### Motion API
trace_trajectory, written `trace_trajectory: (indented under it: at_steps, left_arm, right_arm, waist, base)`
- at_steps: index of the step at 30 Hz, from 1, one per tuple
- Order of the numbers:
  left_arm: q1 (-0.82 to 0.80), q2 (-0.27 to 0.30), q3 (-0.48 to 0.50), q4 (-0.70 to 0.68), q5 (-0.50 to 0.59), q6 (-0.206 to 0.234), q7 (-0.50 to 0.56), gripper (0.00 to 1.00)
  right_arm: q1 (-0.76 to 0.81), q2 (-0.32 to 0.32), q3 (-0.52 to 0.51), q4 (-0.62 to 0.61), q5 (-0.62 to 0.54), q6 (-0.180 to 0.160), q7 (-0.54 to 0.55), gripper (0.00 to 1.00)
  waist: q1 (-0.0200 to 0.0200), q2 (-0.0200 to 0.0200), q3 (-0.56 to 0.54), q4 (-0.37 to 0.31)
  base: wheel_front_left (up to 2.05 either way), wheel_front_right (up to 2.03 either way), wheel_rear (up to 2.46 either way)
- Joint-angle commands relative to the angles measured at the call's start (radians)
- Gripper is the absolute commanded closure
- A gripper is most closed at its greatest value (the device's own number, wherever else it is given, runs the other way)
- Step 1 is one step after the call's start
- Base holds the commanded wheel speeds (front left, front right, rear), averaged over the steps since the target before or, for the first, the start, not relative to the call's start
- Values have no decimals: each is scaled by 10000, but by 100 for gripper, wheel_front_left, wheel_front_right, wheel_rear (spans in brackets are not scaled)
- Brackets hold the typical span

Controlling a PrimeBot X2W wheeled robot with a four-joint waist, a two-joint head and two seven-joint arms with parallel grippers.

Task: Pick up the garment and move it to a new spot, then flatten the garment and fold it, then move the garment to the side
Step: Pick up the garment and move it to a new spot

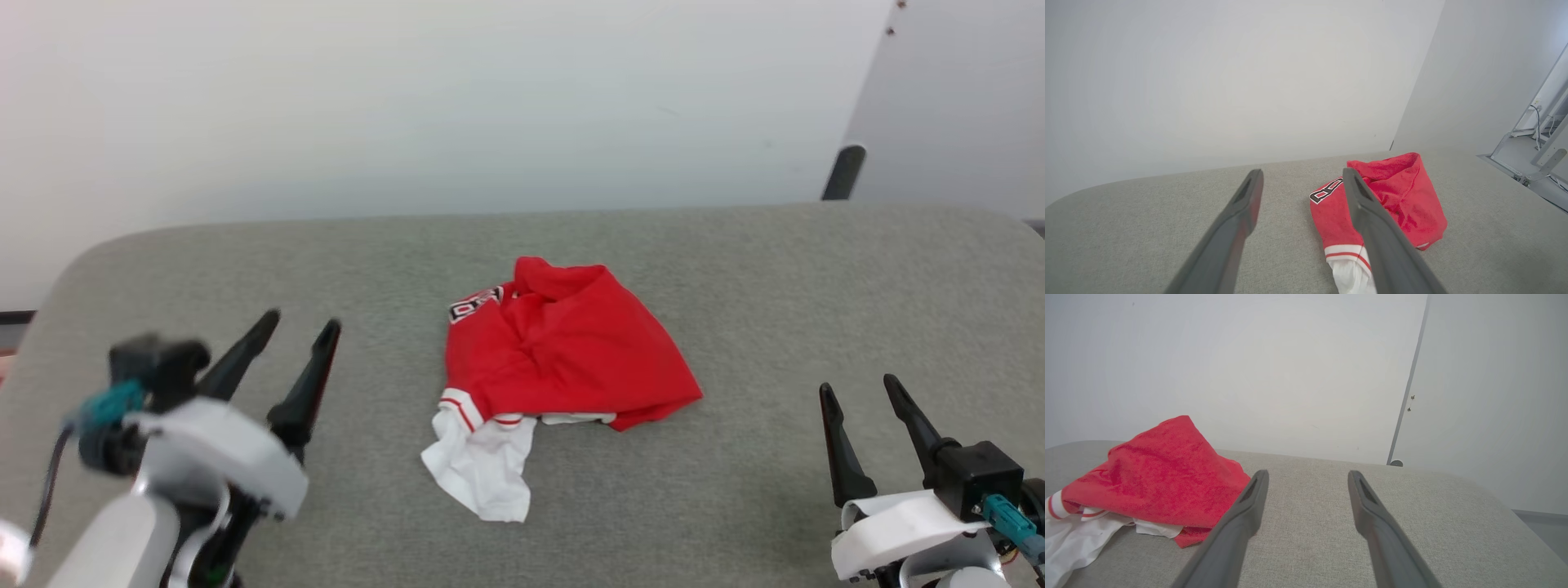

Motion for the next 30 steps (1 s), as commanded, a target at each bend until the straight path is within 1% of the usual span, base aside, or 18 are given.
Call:
trace_trajectory:
  at_steps: [1, 4, 9, 13, 16, 21, 30]
  left_arm:
    - [347, 15, 92, 30, 123, 62, -329, 0]
    - [875, 20, 349, 242, 156, 106, -1083, 0]
    - [1540, -34, 612, 655, 243, 33, -2280, 0]
    - [2016, -159, 933, 1010, 198, 38, -2945, 0]
    - [2315, -275, 1251, 1208, 211, 26, -3177, 0]
    - [2729, -415, 1702, 1330, 331, -147, -3303, 0]
    - [2909, -682, 2083, 1285, 612, -376, -3311, 0]
  right_arm:
    - [180, -46, 29, 29, 64, 1, -46, 0]
    - [239, -97, 7, 45, 47, 1, -46, 0]
    - [363, -177, -40, -19, 49, 1, -46, 0]
    - [454, -200, -108, -128, -16, 1, -44, 0]
    - [568, -207, -212, -231, -50, 1, -34, 0]
    - [712, -159, -458, -422, -79, 1, -29, 0]
    - [793, -40, -547, -543, -235, 1, -29, 0]
  waist:
    - [0, 0, -237, 287]
    - [0, 0, -310, 441]
    - [0, 0, -414, 650]
    - [0, 0, -486, 758]
    - [0, 0, -525, 839]
    - [0, 0, -540, 953]
    - [0, 0, -469, 1066]
  base:
    - [0, 0, 0]
    - [0, 0, 0]
    - [0, 0, 0]
    - [0, 0, 0]
    - [0, 0, 0]
    - [0, 0, 0]
    - [0, 0, 0]
